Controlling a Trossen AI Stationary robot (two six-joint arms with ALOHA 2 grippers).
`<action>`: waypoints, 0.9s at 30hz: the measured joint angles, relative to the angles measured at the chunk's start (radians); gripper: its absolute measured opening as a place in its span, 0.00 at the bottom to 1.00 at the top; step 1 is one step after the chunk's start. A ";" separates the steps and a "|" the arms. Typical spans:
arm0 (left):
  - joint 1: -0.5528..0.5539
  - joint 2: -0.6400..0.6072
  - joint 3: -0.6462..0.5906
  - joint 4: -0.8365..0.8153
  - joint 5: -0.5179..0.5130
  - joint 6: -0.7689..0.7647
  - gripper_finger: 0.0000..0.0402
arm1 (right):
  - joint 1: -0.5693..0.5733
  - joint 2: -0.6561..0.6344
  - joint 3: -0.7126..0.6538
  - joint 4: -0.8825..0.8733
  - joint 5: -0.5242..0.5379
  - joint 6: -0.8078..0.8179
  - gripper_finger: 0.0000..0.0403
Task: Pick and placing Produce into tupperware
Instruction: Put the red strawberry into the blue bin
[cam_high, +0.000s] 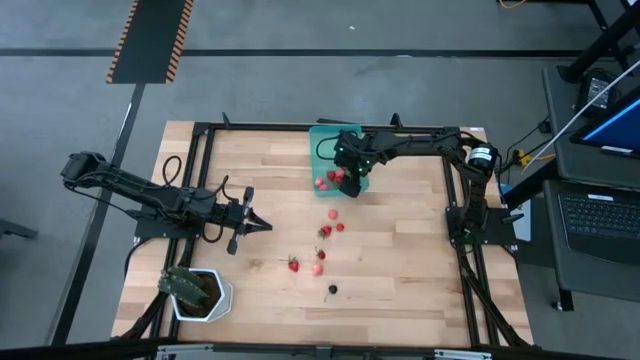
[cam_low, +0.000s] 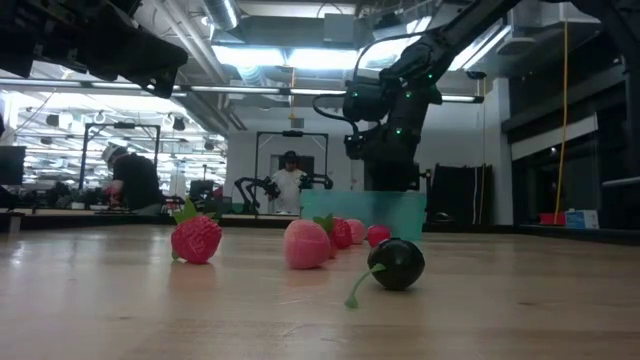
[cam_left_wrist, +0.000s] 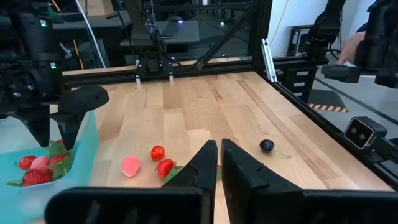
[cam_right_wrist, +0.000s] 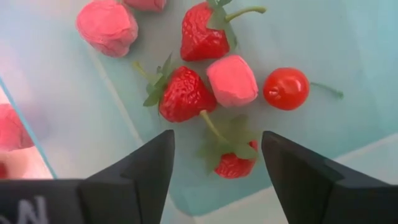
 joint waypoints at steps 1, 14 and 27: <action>0.000 0.000 0.000 0.000 -0.002 0.000 0.05 | 0.000 0.000 0.000 0.000 0.000 0.005 0.60; 0.000 0.000 0.000 0.008 -0.163 0.000 0.14 | 0.003 -0.131 -0.001 -0.007 0.000 -0.049 0.60; 0.000 0.000 0.000 0.009 -0.160 -0.010 0.21 | 0.133 -0.426 -0.184 0.223 0.027 -0.041 0.60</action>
